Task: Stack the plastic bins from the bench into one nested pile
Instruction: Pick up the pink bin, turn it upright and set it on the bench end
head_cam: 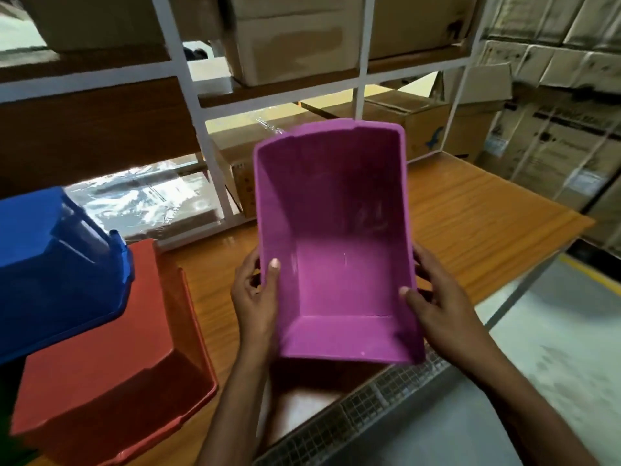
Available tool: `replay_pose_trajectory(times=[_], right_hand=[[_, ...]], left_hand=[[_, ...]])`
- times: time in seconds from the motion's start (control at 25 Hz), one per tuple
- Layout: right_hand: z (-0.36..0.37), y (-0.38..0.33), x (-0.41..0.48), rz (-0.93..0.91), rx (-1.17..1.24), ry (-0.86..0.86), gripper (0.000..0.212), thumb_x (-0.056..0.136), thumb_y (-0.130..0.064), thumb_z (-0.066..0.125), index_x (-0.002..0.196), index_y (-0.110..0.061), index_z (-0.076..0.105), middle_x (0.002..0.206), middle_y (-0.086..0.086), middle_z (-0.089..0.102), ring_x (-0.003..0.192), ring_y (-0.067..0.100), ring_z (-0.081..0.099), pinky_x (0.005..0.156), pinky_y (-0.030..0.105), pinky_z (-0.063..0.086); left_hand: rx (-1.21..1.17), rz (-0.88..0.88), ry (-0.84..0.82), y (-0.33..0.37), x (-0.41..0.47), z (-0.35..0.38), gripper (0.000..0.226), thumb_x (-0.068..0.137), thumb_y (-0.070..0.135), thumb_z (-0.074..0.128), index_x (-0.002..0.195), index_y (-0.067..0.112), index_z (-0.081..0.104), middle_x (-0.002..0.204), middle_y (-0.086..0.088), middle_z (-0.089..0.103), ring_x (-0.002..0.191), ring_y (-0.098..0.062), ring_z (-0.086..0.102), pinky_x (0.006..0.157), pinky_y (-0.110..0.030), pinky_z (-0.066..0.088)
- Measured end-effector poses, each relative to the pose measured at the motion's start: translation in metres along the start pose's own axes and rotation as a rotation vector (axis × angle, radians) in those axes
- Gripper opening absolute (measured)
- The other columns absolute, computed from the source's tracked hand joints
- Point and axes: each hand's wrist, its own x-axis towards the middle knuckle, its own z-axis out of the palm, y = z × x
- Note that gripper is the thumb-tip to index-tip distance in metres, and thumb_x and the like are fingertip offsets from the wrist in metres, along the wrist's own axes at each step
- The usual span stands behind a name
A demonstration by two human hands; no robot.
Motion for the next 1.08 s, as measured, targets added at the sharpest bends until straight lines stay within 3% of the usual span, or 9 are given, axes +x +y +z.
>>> replay_pose_trajectory(times=[0.16,0.28,0.36,0.48,0.6,0.68,0.8,0.92,1.08], right_hand=[[-0.013,-0.018,-0.008,-0.119,-0.186,0.103,0.072,0.091,-0.023,0.057,0.159,-0.036,0.035,0.147,-0.013,0.039,0.139,0.007,0.037,0.115,0.030,0.037],[-0.047,-0.010,-0.001,-0.012,-0.064,0.178,0.069,0.094,-0.010,0.064,0.155,-0.035,0.042,0.131,-0.006,0.043,0.117,0.002,0.048,0.100,0.023,0.043],[-0.087,0.002,0.007,0.055,-0.011,0.229,0.067,0.092,0.002,0.066,0.148,-0.031,0.051,0.123,0.000,0.049,0.100,0.004,0.053,0.088,0.021,0.045],[-0.156,0.027,0.022,0.167,0.160,0.278,0.053,0.087,0.011,0.065,0.123,-0.029,0.067,0.122,0.010,0.065,0.093,0.017,0.060,0.090,0.039,0.053],[-0.231,0.068,0.051,0.427,0.421,0.133,0.040,0.086,0.006,0.066,0.121,-0.010,0.072,0.126,0.021,0.070,0.100,0.028,0.066,0.100,0.053,0.052],[-0.279,0.097,0.067,0.592,0.540,0.045,0.055,0.080,-0.003,0.072,0.134,0.002,0.063,0.126,0.024,0.066,0.100,0.033,0.063,0.094,0.046,0.057],[-0.328,0.136,0.081,0.703,0.622,0.024,0.042,0.091,0.000,0.060,0.133,0.005,0.062,0.128,0.025,0.063,0.111,0.040,0.066,0.092,0.046,0.060],[-0.370,0.164,0.095,0.690,0.613,-0.019,0.034,0.094,0.000,0.056,0.127,0.000,0.066,0.114,0.022,0.066,0.086,0.031,0.070,0.082,0.044,0.061],[-0.399,0.189,0.132,0.605,0.550,-0.110,0.036,0.098,0.003,0.052,0.132,0.001,0.064,0.118,0.025,0.065,0.086,0.029,0.065,0.088,0.045,0.057]], left_hand=[[-0.084,-0.124,-0.081,-0.009,-0.014,0.035,0.035,0.104,0.013,0.058,0.139,0.015,0.063,0.118,0.000,0.073,0.094,-0.004,0.071,0.073,-0.018,0.057],[-0.043,-0.188,-0.213,0.003,-0.022,0.065,0.044,0.104,0.005,0.050,0.142,0.026,0.060,0.126,0.010,0.071,0.107,-0.004,0.069,0.081,-0.017,0.055],[0.031,-0.215,-0.361,0.019,-0.027,0.086,0.054,0.102,0.000,0.044,0.142,0.032,0.058,0.129,0.015,0.070,0.103,0.003,0.067,0.084,-0.027,0.057],[0.132,-0.245,-0.520,0.049,-0.041,0.128,0.044,0.104,0.010,0.047,0.134,0.037,0.063,0.111,0.023,0.074,0.090,0.002,0.071,0.070,-0.029,0.060],[0.161,-0.336,-0.432,0.068,-0.051,0.192,0.020,0.101,0.020,0.059,0.112,0.024,0.075,0.096,0.006,0.078,0.082,-0.015,0.072,0.071,-0.035,0.055],[0.158,-0.399,-0.397,0.077,-0.060,0.243,0.017,0.099,0.020,0.062,0.092,0.016,0.076,0.078,0.000,0.076,0.068,-0.017,0.069,0.067,-0.031,0.052],[0.156,-0.424,-0.383,0.081,-0.078,0.304,0.019,0.098,0.022,0.061,0.099,0.010,0.076,0.077,-0.004,0.073,0.063,-0.016,0.066,0.060,-0.027,0.050],[0.168,-0.417,-0.371,0.076,-0.097,0.350,0.020,0.099,0.024,0.061,0.099,0.014,0.077,0.077,0.000,0.073,0.063,-0.013,0.065,0.056,-0.022,0.049],[0.214,-0.441,-0.371,0.068,-0.103,0.388,0.022,0.103,0.034,0.056,0.111,0.026,0.075,0.091,0.004,0.077,0.076,-0.010,0.072,0.059,-0.025,0.052]])
